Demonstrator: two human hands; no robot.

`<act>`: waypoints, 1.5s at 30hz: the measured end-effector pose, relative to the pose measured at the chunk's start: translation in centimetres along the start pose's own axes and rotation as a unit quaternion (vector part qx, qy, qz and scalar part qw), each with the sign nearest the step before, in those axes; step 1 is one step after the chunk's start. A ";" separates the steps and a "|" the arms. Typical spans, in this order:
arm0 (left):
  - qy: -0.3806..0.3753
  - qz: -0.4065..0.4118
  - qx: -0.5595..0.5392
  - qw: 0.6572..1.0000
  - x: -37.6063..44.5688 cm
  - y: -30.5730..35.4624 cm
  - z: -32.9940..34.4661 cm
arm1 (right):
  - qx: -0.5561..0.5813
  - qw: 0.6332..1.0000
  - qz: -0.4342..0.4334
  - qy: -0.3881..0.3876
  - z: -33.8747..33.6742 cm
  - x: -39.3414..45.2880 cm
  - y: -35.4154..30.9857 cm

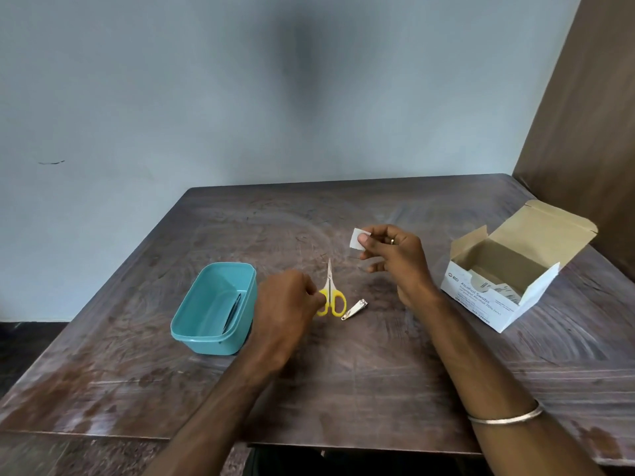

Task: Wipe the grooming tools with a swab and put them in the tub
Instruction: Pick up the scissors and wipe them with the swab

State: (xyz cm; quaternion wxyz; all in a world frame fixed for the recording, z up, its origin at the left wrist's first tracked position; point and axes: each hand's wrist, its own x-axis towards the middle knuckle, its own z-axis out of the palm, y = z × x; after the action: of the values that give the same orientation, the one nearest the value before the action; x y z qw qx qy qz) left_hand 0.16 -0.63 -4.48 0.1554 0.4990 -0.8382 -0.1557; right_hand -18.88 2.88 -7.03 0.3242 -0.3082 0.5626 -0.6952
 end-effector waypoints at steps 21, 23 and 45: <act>0.123 0.040 -0.475 0.871 5.8 1.9 2.9 | 0.007 0.997 -0.050 -0.053 0.5 -0.1 0.2; 0.108 0.029 -0.523 0.845 6.1 2.0 2.9 | 0.008 0.997 -0.055 -0.049 0.3 0.0 0.2; 0.022 -0.029 -0.591 0.806 7.6 0.3 4.2 | -0.096 0.992 -0.061 -0.058 -0.1 0.4 0.2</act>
State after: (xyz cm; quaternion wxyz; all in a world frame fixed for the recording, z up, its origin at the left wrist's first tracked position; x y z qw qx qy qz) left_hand -5.29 -6.81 -7.39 0.4336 0.3379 -0.5660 -0.6144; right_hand -19.13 2.58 -7.22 0.2823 -0.4112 0.5874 -0.6373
